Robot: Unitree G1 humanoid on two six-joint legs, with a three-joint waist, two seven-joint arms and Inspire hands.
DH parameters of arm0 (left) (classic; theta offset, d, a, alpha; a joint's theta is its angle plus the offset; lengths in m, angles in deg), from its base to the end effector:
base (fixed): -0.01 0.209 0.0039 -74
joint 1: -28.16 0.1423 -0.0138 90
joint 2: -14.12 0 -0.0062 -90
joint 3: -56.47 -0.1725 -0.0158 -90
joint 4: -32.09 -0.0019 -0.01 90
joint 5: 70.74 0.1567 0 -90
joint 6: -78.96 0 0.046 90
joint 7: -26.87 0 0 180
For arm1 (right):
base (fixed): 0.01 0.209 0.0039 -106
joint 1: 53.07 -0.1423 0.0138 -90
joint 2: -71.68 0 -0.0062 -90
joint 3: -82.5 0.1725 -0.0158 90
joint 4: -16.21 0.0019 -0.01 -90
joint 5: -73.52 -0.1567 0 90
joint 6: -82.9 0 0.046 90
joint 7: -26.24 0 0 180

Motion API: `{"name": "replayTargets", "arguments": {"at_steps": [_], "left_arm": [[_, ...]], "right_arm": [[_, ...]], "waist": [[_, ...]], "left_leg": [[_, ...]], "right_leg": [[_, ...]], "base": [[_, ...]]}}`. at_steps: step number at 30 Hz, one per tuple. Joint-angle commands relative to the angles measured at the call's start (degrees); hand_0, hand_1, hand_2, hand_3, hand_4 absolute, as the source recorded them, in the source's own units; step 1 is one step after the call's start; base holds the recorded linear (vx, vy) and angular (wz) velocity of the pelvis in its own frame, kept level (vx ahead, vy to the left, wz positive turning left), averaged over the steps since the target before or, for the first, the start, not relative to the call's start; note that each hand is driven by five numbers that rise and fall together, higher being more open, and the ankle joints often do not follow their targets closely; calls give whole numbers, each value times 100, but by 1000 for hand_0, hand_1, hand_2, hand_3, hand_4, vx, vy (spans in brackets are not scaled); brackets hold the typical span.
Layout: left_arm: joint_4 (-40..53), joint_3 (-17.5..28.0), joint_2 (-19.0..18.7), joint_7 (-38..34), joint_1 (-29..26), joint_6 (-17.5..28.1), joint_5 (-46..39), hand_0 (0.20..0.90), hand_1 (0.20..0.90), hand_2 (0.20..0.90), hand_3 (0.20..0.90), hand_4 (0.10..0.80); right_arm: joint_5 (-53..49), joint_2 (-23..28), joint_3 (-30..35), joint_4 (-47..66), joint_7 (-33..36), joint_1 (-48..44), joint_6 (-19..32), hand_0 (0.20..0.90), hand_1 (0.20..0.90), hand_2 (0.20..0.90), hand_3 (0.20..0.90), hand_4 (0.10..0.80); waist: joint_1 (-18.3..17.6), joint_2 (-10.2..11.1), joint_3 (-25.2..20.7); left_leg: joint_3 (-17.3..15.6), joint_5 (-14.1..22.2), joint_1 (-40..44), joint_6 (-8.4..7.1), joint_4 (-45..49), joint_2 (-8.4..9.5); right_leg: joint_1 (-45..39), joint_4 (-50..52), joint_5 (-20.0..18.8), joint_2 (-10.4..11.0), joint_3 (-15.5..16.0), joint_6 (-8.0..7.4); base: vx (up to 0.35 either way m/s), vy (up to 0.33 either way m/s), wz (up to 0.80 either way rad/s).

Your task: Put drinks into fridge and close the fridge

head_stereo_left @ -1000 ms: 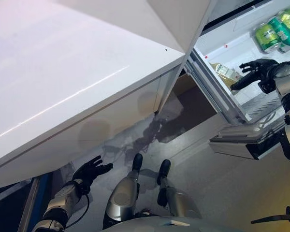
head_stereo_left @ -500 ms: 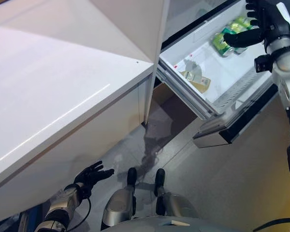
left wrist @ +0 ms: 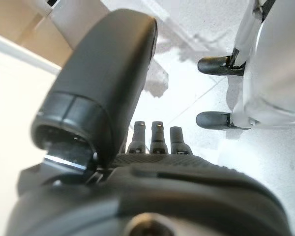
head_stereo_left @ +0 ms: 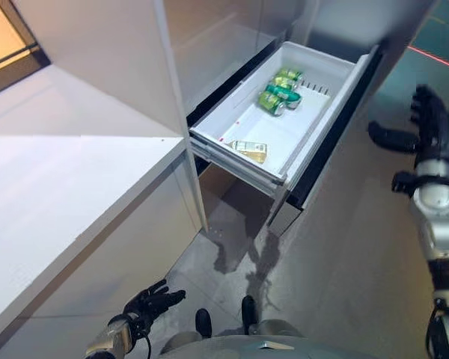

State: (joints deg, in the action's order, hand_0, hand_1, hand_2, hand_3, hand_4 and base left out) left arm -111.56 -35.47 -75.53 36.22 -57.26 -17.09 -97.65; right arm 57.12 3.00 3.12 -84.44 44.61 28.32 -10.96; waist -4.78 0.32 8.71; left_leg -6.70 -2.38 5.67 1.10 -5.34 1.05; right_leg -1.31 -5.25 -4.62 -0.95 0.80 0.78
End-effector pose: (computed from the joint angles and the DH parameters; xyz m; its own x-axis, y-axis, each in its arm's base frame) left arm 0.0991 0.2374 -0.1043 0.4936 0.0246 -0.8693 -0.2783 0.9515 -0.1311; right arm 0.2409 -0.3032 0.1182 0.8464 -0.5151 0.1353 0.5313 0.7985 -0.2832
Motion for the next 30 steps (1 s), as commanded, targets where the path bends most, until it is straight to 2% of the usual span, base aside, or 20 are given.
{"name": "replayTargets", "arguments": {"at_steps": [1, 8, 11, 17, 26, 30], "left_arm": [[-464, -32, -169, -178, -9, 87, 152, 900, 900, 900, 900, 800], [-664, 59, -83, -313, 16, -123, 147, 900, 900, 900, 900, 800], [-698, 41, -5, -425, 68, -140, 120, 900, 900, 900, 900, 800], [-614, -97, 29, -686, -57, -229, 66, 900, 900, 900, 900, 800], [-644, -460, -41, -950, -649, -201, -173, 900, 900, 900, 900, 800], [-704, -503, -17, -919, -698, -187, -143, 900, 900, 900, 900, 800]], "right_arm": [[-140, -159, 302, 184, 37, -36, 761, 900, 900, 900, 900, 800], [-90, -624, -35, -397, -272, 259, 874, 900, 900, 900, 900, 800], [-43, -725, -283, -434, -659, 305, 926, 900, 900, 900, 900, 800], [46, -910, -851, -283, -731, 233, 984, 900, 900, 900, 900, 800], [7, -780, -1750, -722, -590, -1307, 587, 900, 900, 900, 900, 800], [86, -795, -2010, -871, -608, -1761, 482, 900, 900, 900, 900, 800]], "waist": [[38, 24, -451], [0, -22, -278], [-1, -38, -125], [55, -32, 151], [372, -87, 755], [439, -127, 865]], "left_leg": [[51, 787, 129, 133, 327, 102], [193, 1148, 218, 255, 1032, 192], [270, 1393, 109, 288, 1606, 257], [342, 1627, -341, 385, 2305, 330], [506, 1936, -1573, 465, 3735, 453], [536, 1926, -1678, 426, 3887, 461]], "right_leg": [[-101, 716, 621, 286, 154, -469], [-214, 1314, 943, 316, 217, -308], [-191, 1754, 1189, 374, 296, -206], [77, 2308, 1448, 449, 330, -73], [962, 3614, 1792, 662, 523, 210], [1044, 3793, 1818, 708, 536, 234]], "base": [[96, -39, -14], [135, -30, -1], [179, 2, 3], [23, -14, 16], [-96, 19, 14], [49, 42, 7]]}}
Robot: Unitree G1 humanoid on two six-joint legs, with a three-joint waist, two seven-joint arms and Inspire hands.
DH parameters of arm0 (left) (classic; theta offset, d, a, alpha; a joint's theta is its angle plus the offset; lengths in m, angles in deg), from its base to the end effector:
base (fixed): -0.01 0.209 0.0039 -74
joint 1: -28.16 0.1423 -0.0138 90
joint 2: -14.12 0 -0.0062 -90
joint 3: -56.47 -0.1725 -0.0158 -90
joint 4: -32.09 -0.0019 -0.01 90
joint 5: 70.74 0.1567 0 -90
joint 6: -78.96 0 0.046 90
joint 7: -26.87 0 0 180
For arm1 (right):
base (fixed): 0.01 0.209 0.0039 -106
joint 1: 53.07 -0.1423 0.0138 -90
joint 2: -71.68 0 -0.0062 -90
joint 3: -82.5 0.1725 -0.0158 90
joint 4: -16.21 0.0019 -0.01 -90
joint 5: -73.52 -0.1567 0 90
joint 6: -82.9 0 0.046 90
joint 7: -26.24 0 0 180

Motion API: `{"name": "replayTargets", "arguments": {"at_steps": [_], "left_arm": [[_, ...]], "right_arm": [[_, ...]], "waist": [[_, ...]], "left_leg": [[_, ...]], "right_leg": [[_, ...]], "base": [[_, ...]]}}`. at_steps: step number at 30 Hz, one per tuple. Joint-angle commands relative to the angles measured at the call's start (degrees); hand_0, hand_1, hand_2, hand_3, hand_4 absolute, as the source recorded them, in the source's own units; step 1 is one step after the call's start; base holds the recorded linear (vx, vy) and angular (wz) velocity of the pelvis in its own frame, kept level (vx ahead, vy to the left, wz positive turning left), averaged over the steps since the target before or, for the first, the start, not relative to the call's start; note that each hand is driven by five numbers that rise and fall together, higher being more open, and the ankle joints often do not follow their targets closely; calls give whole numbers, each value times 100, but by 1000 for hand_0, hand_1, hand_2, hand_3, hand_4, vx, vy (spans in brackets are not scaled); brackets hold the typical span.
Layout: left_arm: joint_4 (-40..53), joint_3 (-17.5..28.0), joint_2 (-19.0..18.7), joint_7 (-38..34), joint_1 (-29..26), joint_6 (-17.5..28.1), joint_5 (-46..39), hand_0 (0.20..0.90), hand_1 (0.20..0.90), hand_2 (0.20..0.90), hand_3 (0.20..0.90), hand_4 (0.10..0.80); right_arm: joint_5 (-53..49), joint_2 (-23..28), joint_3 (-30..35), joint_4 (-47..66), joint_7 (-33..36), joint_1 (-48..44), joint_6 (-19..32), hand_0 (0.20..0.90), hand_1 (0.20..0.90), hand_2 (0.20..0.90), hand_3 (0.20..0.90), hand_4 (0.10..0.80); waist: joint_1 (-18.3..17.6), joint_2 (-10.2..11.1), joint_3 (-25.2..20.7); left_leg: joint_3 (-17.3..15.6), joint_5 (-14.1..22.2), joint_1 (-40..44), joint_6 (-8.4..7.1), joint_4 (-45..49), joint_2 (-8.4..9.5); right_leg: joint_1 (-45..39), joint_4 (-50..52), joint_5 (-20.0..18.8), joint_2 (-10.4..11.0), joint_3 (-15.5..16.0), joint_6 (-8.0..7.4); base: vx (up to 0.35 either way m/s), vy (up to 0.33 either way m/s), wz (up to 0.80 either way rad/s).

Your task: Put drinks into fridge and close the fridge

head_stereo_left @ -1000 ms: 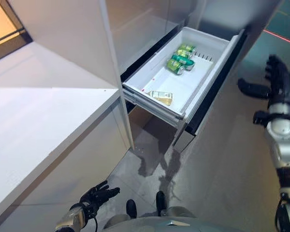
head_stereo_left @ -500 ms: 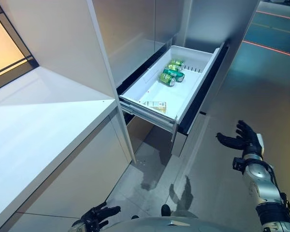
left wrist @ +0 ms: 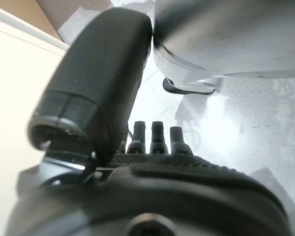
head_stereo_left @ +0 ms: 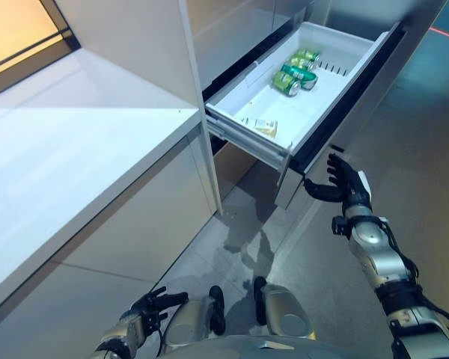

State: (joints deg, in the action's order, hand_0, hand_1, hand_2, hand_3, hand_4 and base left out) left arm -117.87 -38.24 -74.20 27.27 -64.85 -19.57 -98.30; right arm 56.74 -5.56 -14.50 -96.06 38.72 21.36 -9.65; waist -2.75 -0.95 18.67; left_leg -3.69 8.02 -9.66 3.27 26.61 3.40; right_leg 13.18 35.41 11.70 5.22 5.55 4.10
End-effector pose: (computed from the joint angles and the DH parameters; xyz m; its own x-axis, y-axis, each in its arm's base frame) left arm 0.1259 0.2235 -0.1048 0.4242 0.1189 -0.8977 -0.3092 0.9508 -0.0202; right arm 0.2670 -0.2338 0.0592 0.9650 -0.2313 -0.1237 0.1923 0.9445 -0.2662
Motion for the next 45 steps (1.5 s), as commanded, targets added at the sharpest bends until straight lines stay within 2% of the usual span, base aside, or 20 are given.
{"name": "replayTargets", "arguments": {"at_steps": [1, 9, 10, 17, 21, 23, 29, 35, 41, 43, 45], "left_arm": [[-71, -274, -159, -2, 19, 85, -106, 900, 900, 900, 900, 800], [16, -523, -238, 50, -352, 199, -303, 900, 900, 900, 900, 800], [23, -592, -248, 53, -442, 236, -309, 900, 900, 900, 900, 800], [151, -733, -265, 42, -695, 223, -434, 900, 900, 900, 900, 800], [182, -819, -263, -9, -813, 274, -514, 900, 900, 900, 900, 800], [206, -847, -253, -84, -879, 276, -514, 900, 900, 900, 900, 800], [282, -917, -241, -154, -915, 322, -428, 900, 900, 900, 900, 800], [252, -1004, -296, -59, -862, 346, -259, 900, 900, 900, 900, 800], [130, -1016, -368, 189, -669, 414, -119, 900, 900, 900, 900, 800], [95, -980, -369, 207, -596, 403, -92, 900, 900, 900, 900, 800], [92, -905, -364, 199, -476, 386, -82, 900, 900, 900, 900, 800]], "right_arm": [[161, 54, -412, 269, 0, -1299, 319, 900, 900, 900, 900, 800], [214, 59, -1028, 218, -26, -2737, 172, 900, 900, 900, 900, 800], [215, 35, -1191, 144, -100, -3133, 155, 900, 900, 900, 900, 800], [181, -157, -1723, -61, -190, -4167, 119, 900, 900, 900, 900, 800], [11, -356, -2033, -117, -341, -4623, 359, 900, 900, 900, 900, 800], [-100, -514, -2107, -129, -430, -4833, 735, 900, 900, 900, 900, 800], [-107, -828, -2317, -316, -613, -5109, 893, 900, 900, 900, 900, 800], [-352, -939, -2316, -637, -375, -5256, 1083, 900, 900, 900, 900, 800], [-590, -603, -1969, -1109, 400, -5012, 1218, 900, 900, 900, 900, 800], [-672, -504, -1769, -1105, 574, -4742, 1114, 900, 900, 900, 900, 800], [-861, -360, -1598, -1030, 411, -4280, 1028, 900, 900, 900, 900, 800]], "waist": [[262, -28, -55], [404, -129, 450], [454, -156, 571], [600, -264, 842], [702, -303, 934], [779, -325, 974], [971, -373, 982], [1135, -398, 884], [1178, -232, 617], [1138, -139, 471], [1060, -38, 310]], "left_leg": [[225, 855, -194, 201, 702, 229], [219, 732, -631, 182, 873, 254], [209, 749, -746, 174, 981, 251], [232, 579, -1085, 145, 988, 264], [270, 467, -1169, 120, 883, 276], [314, 407, -1167, 99, 798, 272], [388, 297, -1094, 32, 635, 260], [518, 224, -822, -37, 370, 221], [611, 157, -321, -82, -131, 113], [625, 95, -164, -105, -335, 76], [602, 38, 48, -134, -583, 23]], "right_leg": [[-354, -250, 175, 101, 56, -95], [117, -76, 76, 49, -6, -100], [238, 12, 88, 29, -25, -99], [643, 100, 9, -87, -71, -79], [737, 55, -26, -141, -47, -65], [720, 1, -42, -153, 5, -60], [562, -192, -94, -86, 193, -61], [143, -472, -93, -28, 423, -34], [-461, -1097, -173, -29, 570, -69], [-636, -1364, -253, -51, 590, -104], [-825, -1662, -322, -96, 556, -156]], "base": [[-28, 40, 5], [-87, 12, -5], [-76, -8, 6], [-85, -4, 1], [-58, -21, -3], [-27, -51, 13], [-5, -50, 16], [31, -38, 17], [37, -10, 21], [56, 6, 11], [53, 39, 1]]}}
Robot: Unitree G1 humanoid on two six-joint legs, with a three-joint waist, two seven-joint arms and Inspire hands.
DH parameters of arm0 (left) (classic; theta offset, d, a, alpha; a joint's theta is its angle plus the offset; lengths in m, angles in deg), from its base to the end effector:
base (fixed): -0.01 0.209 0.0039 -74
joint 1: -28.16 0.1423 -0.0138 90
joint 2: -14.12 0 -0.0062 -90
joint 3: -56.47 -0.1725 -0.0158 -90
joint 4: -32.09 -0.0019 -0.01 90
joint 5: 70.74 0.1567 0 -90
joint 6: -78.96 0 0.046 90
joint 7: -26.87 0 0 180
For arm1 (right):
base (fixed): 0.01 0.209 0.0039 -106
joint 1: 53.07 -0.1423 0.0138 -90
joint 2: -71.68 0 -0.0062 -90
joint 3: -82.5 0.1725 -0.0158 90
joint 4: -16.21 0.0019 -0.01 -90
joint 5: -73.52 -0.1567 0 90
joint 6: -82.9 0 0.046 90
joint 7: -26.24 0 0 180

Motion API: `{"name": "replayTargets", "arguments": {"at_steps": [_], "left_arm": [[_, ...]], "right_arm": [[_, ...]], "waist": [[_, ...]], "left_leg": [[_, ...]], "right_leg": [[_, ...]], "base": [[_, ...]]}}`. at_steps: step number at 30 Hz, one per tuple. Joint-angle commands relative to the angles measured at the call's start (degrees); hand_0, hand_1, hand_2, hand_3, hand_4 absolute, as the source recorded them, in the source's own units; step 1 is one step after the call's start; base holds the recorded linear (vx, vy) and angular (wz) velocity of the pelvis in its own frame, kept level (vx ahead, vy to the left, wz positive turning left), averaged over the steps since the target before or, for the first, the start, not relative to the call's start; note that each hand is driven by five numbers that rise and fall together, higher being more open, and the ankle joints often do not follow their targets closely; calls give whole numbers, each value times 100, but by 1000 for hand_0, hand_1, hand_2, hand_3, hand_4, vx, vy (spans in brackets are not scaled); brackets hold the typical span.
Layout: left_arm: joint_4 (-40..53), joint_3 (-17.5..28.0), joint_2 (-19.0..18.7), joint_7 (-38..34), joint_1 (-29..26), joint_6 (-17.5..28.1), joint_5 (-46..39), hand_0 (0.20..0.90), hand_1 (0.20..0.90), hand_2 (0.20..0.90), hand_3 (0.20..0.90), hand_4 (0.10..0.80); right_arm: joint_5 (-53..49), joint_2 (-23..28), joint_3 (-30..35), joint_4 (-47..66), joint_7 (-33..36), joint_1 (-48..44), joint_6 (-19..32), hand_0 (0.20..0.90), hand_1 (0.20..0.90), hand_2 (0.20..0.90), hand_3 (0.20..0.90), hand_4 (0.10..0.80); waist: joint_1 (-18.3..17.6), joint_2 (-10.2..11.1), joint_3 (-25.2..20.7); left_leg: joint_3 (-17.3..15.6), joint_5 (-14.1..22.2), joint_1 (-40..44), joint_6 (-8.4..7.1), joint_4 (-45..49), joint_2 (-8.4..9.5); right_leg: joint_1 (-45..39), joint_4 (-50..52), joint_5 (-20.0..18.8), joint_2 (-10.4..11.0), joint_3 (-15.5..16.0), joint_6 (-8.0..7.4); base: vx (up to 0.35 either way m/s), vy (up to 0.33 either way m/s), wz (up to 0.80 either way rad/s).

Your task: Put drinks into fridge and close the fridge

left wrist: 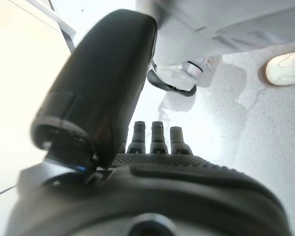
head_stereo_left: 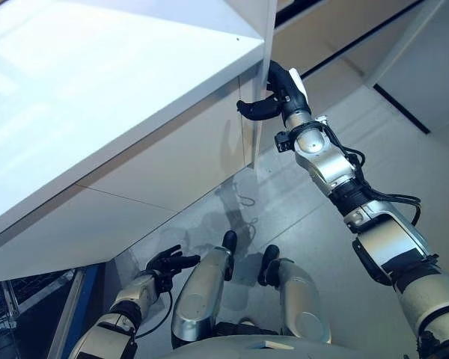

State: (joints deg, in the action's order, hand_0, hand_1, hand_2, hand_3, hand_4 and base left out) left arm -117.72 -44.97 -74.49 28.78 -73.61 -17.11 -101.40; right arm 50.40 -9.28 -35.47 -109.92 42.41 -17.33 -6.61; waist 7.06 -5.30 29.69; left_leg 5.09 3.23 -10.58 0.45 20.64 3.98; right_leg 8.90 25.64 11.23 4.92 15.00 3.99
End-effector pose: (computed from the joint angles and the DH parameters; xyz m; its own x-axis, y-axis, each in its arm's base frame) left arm 0.1800 0.2073 -0.0844 0.5841 0.0357 -0.8109 -0.1795 0.9800 -0.0861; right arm 0.3551 -0.1294 0.1813 0.9737 0.0662 0.2181 0.0018 0.9546 -0.2978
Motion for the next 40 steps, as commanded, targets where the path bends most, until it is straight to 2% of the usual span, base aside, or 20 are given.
{"name": "replayTargets", "arguments": {"at_steps": [1, 3, 5, 7, 9, 11, 13, 18, 20, 26, 40], "left_arm": [[96, -203, -332, 26, 486, 143, 188, 900, 900, 900, 900, 800], [112, -132, -320, 20, 573, 105, 186, 900, 900, 900, 900, 800], [166, 18, -266, 25, 787, 80, 131, 900, 900, 900, 900, 800], [217, 170, -183, 81, 1047, 9, 49, 900, 900, 900, 900, 800], [237, 288, -91, 59, 1261, 69, 30, 900, 900, 900, 900, 800], [211, 364, -81, 77, 1339, 42, 20, 900, 900, 900, 900, 800], [-83, 529, -126, 171, 1369, 45, 39, 900, 900, 900, 900, 800], [-815, 662, -205, 375, 1250, 361, 404, 900, 900, 900, 900, 800], [-1028, 662, -203, 417, 1217, 482, 635, 900, 900, 900, 900, 800], [-1275, 577, -93, 546, 1237, 769, 947, 900, 900, 900, 900, 800], [-1232, 470, 15, 469, 1161, 658, 737, 900, 900, 900, 900, 800]], "right_arm": [[-312, 76, 609, 431, -13, -29, 616, 900, 900, 900, 900, 800], [-319, 119, 705, 561, -93, 400, 573, 900, 900, 900, 900, 800], [-265, 167, 968, 796, -310, 1520, 321, 900, 900, 900, 900, 800], [-44, 184, 1311, 865, -588, 2841, 415, 900, 900, 900, 900, 800], [298, 135, 1588, 614, -994, 3919, 376, 900, 900, 900, 900, 800], [297, 96, 1665, 372, -1030, 4302, 240, 900, 900, 900, 900, 800], [505, -93, 1824, -666, -1453, 4755, 155, 900, 900, 900, 900, 800], [834, -497, 1906, -2366, -1696, 5124, 69, 900, 900, 900, 900, 800], [913, -631, 1945, -2829, -1890, 5267, 89, 900, 900, 900, 900, 800], [1635, -872, 1889, -3758, -2467, 5542, -349, 900, 900, 900, 900, 800], [1809, -993, 1648, -3670, -2675, 5522, -389, 900, 900, 900, 900, 800]], "waist": [[23, 458, -877], [-54, 520, -1007], [-265, 639, -1278], [-447, 705, -1569], [-597, 743, -1820], [-652, 763, -1928], [-747, 807, -2145], [-800, 834, -2384], [-826, 828, -2441], [-878, 824, -2489], [-909, 813, -2452]], "left_leg": [[-319, 506, 312, 131, -128, -70], [-350, 445, 417, 128, -306, -78], [-499, 379, 663, 120, -598, -116], [-648, 331, 893, 126, -879, -158], [-801, 292, 1102, 124, -1162, -194], [-864, 265, 1217, 116, -1321, -205], [-972, 228, 1469, 101, -1656, -217], [-1035, 49, 1686, 67, -2238, -251], [-1000, -20, 1709, 53, -2368, -270], [-1053, 30, 1728, 86, -2334, -259], [-1012, 129, 1754, 140, -2332, -219]], "right_leg": [[-543, -861, -313, -96, -423, -180], [-619, -1045, -382, -125, -462, -212], [-825, -1404, -512, -172, -558, -297], [-957, -1675, -642, -194, -639, -395], [-1088, -1958, -776, -200, -712, -500], [-1161, -2116, -860, -196, -740, -556], [-1296, -2432, -1028, -206, -781, -678], [-1392, -2729, -1152, -305, -858, -764], [-1385, -2704, -1118, -347, -891, -763], [-1393, -2722, -1096, -355, -940, -756], [-1381, -2741, -1051, -392, -1062, -775]], "base": [[62, 56, -3], [31, 47, -4], [16, 101, -9], [16, 120, -22], [-10, 98, -21], [-33, 63, -25], [-18, 47, -39], [-36, 4, -28], [-36, 13, -12], [-16, 14, -8], [-15, 3, -3]]}}
